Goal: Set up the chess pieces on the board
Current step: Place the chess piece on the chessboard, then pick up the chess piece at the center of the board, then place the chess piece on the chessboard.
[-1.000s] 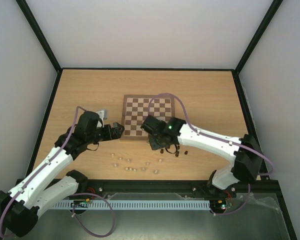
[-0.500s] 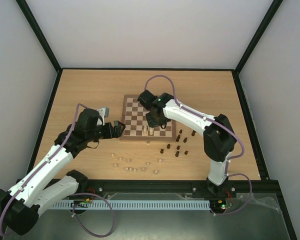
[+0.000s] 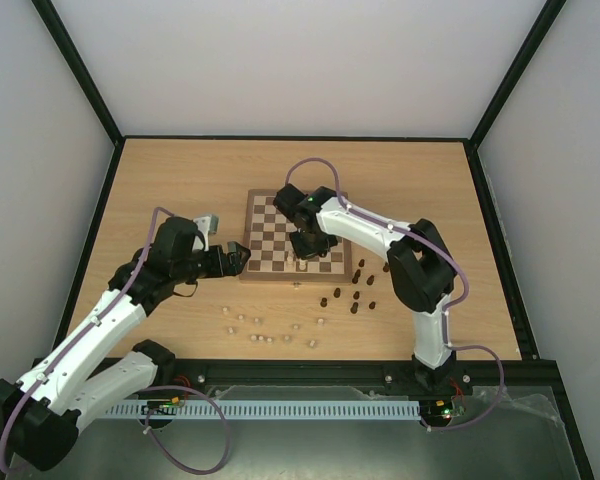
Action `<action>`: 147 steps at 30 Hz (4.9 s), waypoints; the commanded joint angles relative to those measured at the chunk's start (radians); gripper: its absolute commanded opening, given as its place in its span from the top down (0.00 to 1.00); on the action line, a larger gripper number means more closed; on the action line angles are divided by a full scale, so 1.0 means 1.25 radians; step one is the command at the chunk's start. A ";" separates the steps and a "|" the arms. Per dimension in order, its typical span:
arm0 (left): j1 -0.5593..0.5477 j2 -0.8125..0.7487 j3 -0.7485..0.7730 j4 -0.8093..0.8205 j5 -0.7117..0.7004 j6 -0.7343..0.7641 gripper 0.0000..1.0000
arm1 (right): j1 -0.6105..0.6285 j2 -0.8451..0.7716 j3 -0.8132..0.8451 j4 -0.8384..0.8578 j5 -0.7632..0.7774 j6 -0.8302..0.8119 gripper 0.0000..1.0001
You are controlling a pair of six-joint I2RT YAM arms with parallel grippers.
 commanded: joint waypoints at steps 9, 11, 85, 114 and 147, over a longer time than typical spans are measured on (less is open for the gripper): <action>0.013 0.008 0.010 0.003 0.018 0.006 0.00 | -0.017 0.028 -0.030 0.002 -0.031 -0.021 0.89; 0.014 0.008 0.009 0.003 0.019 0.006 0.01 | -0.018 0.028 -0.033 0.004 -0.033 -0.022 0.89; -0.213 0.234 -0.091 -0.177 -0.258 -0.379 0.41 | 0.042 -0.469 -0.346 0.218 -0.233 -0.024 0.38; -0.225 0.319 -0.078 -0.156 -0.270 -0.314 0.89 | 0.059 -0.466 -0.350 0.218 -0.226 -0.025 0.39; -0.195 0.762 0.478 -0.158 -0.277 0.023 0.87 | 0.059 -0.462 -0.331 0.187 -0.139 -0.029 0.39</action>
